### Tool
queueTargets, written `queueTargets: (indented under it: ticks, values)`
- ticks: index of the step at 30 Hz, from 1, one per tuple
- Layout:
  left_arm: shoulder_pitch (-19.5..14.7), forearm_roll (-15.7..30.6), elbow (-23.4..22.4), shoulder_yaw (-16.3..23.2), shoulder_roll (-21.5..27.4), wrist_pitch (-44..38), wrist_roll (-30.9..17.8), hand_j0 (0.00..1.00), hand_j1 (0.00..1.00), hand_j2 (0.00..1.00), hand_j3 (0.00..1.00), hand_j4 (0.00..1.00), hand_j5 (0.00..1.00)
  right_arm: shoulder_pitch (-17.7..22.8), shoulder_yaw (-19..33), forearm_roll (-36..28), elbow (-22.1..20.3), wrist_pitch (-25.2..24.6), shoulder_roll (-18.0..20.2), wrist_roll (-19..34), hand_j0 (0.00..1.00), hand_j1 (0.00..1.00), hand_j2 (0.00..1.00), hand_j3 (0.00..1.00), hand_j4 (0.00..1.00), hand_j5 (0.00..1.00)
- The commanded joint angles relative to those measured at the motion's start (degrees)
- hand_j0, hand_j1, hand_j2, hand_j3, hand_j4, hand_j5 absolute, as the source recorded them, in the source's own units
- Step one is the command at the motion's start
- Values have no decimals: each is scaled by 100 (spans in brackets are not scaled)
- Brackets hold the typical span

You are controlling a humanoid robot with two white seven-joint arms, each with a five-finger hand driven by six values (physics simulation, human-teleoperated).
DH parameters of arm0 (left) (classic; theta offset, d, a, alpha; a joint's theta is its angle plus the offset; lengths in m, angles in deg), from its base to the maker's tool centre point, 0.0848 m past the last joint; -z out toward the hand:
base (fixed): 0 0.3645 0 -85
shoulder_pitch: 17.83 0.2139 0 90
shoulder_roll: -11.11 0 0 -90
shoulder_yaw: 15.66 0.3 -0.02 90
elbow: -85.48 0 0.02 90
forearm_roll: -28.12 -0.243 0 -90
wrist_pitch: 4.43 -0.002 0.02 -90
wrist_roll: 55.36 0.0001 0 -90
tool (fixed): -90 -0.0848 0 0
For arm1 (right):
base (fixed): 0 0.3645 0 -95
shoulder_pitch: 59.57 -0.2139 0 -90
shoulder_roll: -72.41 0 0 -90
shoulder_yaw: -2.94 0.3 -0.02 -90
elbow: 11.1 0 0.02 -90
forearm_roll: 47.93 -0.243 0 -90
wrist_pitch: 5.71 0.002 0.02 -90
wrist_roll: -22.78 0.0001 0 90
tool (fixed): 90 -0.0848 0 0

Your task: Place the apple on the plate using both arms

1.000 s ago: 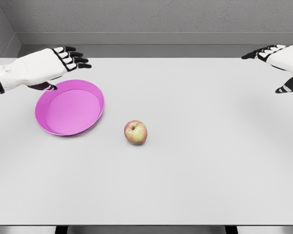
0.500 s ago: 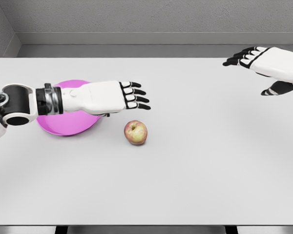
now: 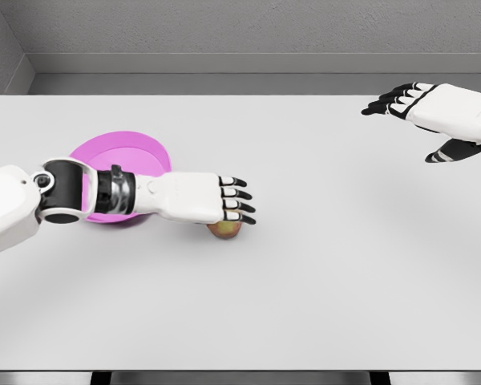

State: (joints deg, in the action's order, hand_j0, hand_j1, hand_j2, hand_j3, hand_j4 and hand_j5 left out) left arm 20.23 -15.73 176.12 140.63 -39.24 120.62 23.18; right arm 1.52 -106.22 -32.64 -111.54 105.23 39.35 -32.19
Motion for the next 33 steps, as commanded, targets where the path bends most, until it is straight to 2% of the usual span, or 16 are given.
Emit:
queueTargets:
  ticks: [1, 8, 19, 23, 30, 33]
  values:
    - [0, -71, -72, 50, -107, -5, -14, 100, 100, 100, 100, 100, 100, 0, 1, -17, -2, -10, 11, -3, 100, 100, 100, 100, 100, 100]
    - [0, -194, -353, 50, -221, -5, -14, 100, 100, 100, 100, 100, 100, 9, 1, -17, -2, -10, 28, -3, 100, 100, 100, 100, 100, 100]
    - [0, -370, -406, 103, -318, -5, -6, 100, 100, 100, 100, 100, 100, 9, 9, -8, -2, -10, 28, -3, 100, 100, 100, 100, 100, 100]
    - [9, -379, -397, 155, -336, -5, -14, 80, 80, 80, 80, 80, 80, 9, 9, -8, -2, -10, 28, -3, 100, 100, 100, 100, 100, 100]
    - [9, -396, -397, 191, -353, -5, -14, 58, 58, 58, 58, 58, 58, 0, 9, -8, -2, -10, 28, -3, 100, 100, 100, 100, 100, 100]
    - [9, -396, -397, 191, -353, -5, -14, 45, 45, 45, 45, 45, 45, 0, 9, -17, -2, -10, 28, -3, 100, 100, 100, 100, 100, 100]
